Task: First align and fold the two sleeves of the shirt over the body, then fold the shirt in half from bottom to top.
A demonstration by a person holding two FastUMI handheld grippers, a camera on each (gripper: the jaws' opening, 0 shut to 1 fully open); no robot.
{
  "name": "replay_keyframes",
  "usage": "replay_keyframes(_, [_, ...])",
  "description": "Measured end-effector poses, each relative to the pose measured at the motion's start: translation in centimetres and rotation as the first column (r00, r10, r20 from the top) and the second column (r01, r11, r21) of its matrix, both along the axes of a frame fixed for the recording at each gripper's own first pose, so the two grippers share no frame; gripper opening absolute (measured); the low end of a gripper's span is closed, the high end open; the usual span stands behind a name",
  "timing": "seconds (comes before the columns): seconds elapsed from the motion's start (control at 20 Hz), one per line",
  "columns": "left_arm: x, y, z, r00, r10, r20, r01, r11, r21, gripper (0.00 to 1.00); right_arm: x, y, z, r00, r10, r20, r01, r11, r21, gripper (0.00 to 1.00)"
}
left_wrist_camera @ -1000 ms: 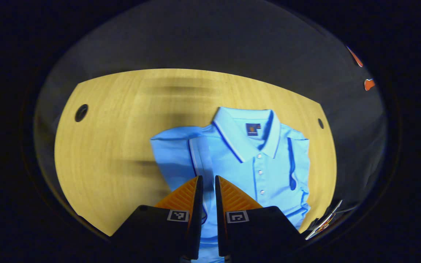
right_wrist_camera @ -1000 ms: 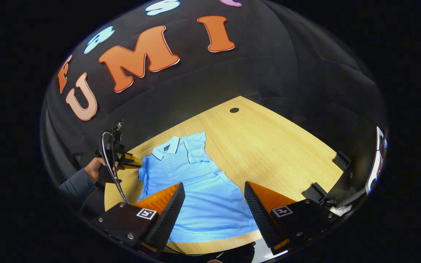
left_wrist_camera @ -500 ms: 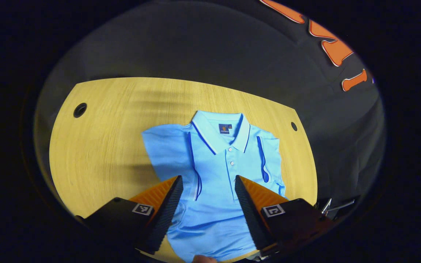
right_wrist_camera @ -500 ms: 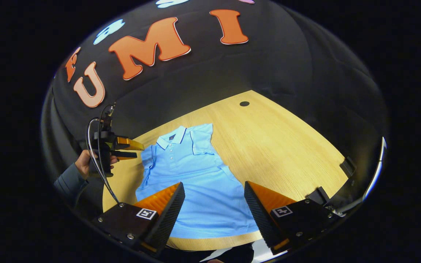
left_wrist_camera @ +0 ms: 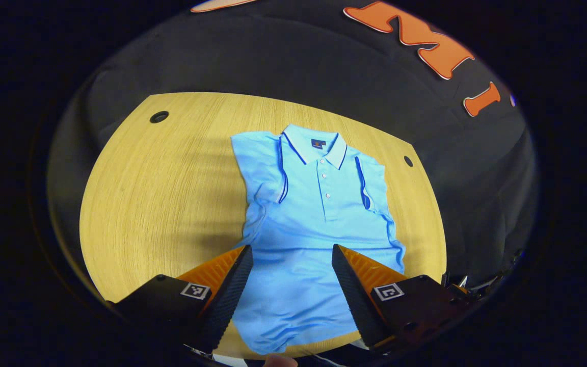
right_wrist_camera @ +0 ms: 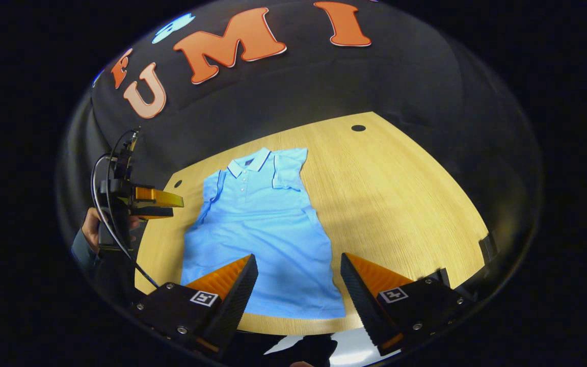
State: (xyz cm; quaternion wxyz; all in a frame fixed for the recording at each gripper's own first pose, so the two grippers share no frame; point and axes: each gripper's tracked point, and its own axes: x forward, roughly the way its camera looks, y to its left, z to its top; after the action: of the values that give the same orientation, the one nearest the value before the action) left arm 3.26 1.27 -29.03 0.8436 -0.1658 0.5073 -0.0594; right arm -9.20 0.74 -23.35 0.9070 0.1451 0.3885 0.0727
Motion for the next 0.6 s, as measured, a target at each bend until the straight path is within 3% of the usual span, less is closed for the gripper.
replay_keyframes(0.6, [-16.0,-1.7,-5.0,1.000,0.007,-0.024,-0.004,0.995,0.101,1.00,-5.0,-0.7,-6.6,0.979,0.182,-0.087,-0.186,0.982,-0.041,0.99])
